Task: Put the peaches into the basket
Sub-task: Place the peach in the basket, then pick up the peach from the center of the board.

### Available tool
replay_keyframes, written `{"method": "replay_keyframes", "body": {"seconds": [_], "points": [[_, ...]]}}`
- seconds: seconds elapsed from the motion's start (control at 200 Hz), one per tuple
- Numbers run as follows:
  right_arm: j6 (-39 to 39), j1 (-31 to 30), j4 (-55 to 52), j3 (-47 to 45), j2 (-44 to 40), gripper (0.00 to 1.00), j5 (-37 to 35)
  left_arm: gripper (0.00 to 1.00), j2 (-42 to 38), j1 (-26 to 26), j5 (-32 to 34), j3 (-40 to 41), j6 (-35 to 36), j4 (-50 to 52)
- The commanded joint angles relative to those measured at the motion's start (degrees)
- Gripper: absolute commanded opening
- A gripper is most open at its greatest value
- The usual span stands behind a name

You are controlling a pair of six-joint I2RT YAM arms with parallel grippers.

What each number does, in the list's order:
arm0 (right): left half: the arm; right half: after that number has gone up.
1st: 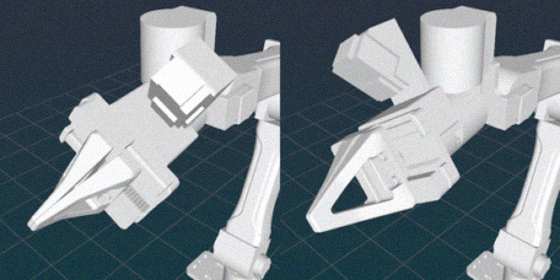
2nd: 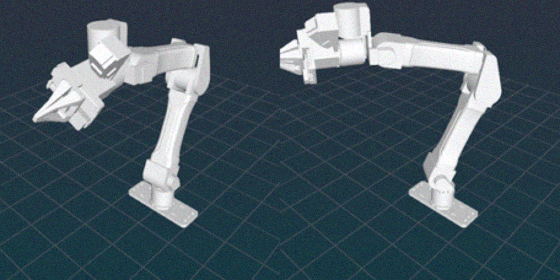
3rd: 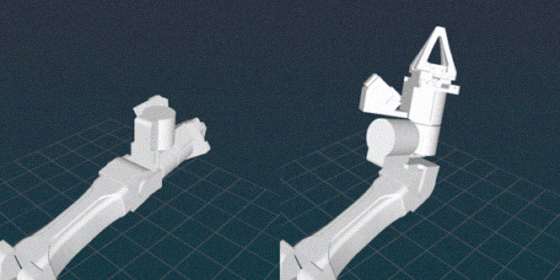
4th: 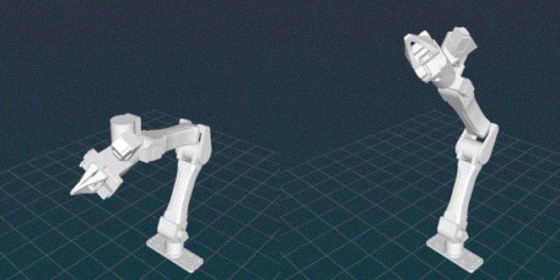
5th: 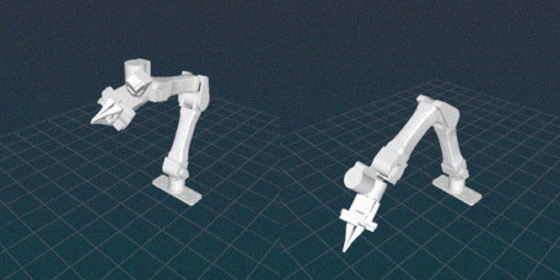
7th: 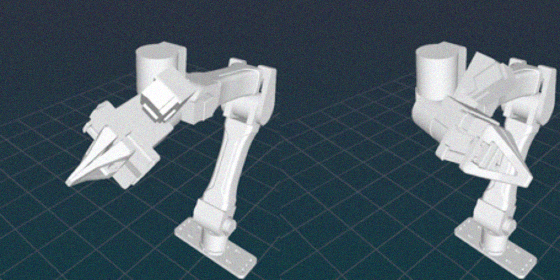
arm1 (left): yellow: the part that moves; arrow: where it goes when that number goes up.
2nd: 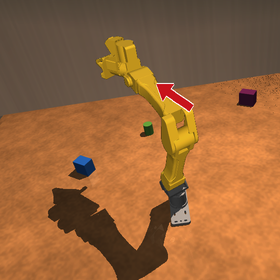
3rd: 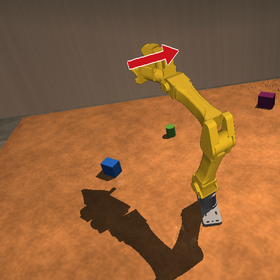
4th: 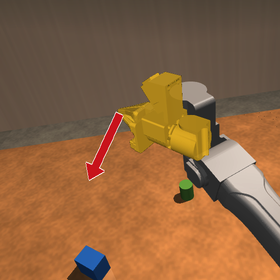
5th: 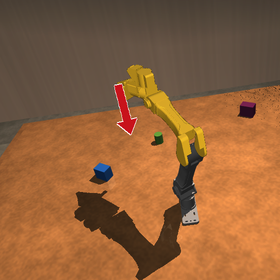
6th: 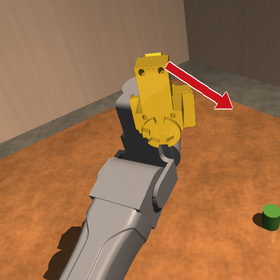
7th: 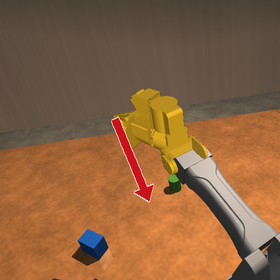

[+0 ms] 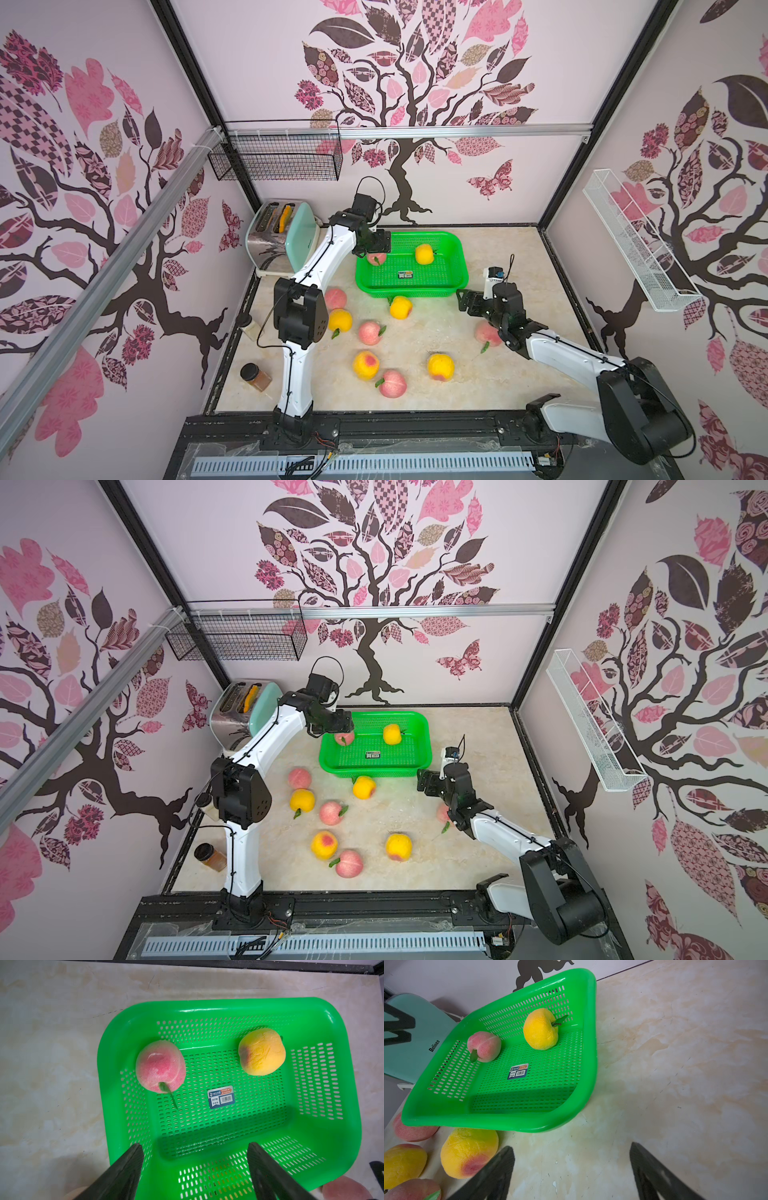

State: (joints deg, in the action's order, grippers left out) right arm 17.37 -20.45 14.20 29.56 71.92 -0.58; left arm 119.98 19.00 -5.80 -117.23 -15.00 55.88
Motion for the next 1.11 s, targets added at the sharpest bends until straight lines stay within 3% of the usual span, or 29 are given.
{"method": "replay_keyframes", "body": {"seconds": [0.0, 0.3, 0.565, 0.78, 1.1], "points": [[0.04, -0.17, -0.27, 2.49, 0.68, 0.89, -0.55, 0.83, -5.16, -1.18, 1.97, 5.28, 0.50, -0.26], [0.39, -0.14, -0.18, 2.61, 0.84, 0.89, 0.16, 0.83, -18.80, -8.31, -0.49, 25.83, 2.23, -5.48], [0.91, -0.17, 0.37, 2.43, 1.25, 0.89, 0.45, 0.83, -21.32, -9.04, 3.51, 30.25, 4.84, -2.21], [1.13, -0.19, 0.29, 2.46, 1.21, 0.89, 0.49, 0.83, -20.79, -8.99, 10.82, 31.69, 5.60, 0.48], [1.86, -0.29, 1.19, 2.26, 2.34, 0.89, 0.89, 0.83, -19.08, -9.07, 9.37, 33.47, 5.34, 0.67]]}}
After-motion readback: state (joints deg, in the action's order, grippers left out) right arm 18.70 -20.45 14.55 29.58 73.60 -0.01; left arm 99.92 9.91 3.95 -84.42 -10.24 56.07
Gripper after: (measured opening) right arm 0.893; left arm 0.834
